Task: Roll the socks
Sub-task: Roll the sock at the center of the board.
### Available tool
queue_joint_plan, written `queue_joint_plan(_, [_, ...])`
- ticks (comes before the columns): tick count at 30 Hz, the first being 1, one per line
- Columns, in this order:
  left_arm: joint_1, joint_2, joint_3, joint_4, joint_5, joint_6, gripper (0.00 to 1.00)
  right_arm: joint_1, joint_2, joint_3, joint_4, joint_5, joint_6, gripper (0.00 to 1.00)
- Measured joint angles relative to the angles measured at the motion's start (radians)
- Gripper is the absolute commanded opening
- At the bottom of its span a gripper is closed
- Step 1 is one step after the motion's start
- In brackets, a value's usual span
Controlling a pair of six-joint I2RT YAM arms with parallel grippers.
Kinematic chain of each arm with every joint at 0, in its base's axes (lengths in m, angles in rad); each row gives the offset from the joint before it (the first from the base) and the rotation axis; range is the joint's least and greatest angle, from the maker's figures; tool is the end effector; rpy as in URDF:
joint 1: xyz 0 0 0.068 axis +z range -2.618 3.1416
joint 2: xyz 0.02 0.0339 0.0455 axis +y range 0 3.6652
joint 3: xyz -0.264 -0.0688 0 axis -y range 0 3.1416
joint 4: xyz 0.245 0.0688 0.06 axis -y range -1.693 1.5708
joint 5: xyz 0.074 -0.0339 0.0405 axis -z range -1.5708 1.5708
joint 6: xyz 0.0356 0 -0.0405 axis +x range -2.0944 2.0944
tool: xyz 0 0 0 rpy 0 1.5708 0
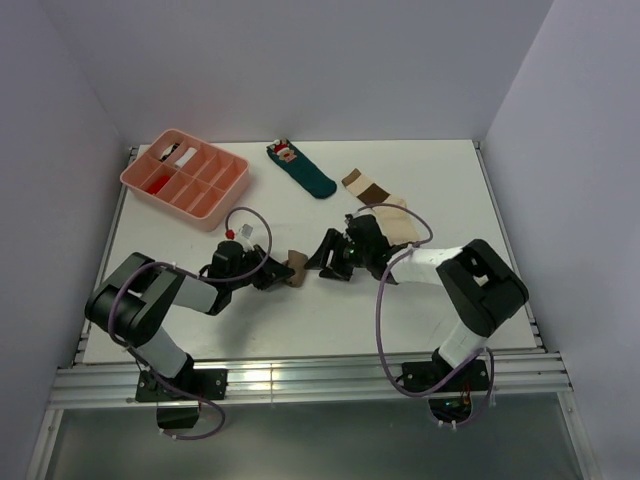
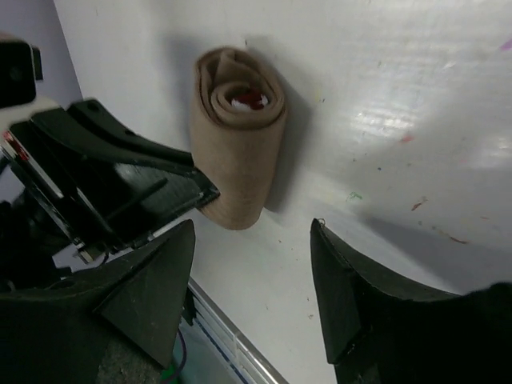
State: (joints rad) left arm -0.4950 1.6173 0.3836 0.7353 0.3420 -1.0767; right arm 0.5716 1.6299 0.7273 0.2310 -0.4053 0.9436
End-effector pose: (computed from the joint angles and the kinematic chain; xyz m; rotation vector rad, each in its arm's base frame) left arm 0.2270 -0.1361 0.1144 -0.4341 2.2747 -1.2496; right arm 0.2599 0.1839 0.1555 0.2175 2.4892 1.1957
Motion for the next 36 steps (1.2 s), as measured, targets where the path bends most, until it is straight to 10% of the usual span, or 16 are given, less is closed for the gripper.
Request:
queue_joint_plan(14, [0.046, 0.05, -0.01, 0.069, 0.084, -0.055, 0.01, 0.048, 0.196, -0.029, 0.318, -0.016, 0.115, 0.55])
queue_joint_plan(21, [0.051, 0.061, -0.01, 0.072, 0.086, -0.067, 0.03, 0.048, 0.255, -0.028, 0.428, -0.058, 0.14, 0.12])
queue_joint_plan(22, [0.051, 0.061, -0.009, 0.071, 0.085, -0.065, 0.05, 0.047, 0.256, -0.028, 0.432, -0.06, 0.139, 0.0])
queue_joint_plan(30, [0.041, 0.008, 0.021, -0.064, 0.032, 0.013, 0.54, 0.048, 0.221, 0.047, 0.246, -0.045, 0.053, 0.0])
queue_joint_plan(36, [-0.013, -0.098, 0.078, -0.259, -0.098, 0.113, 0.63, 0.057, 0.216, 0.236, -0.099, 0.008, -0.056, 0.0])
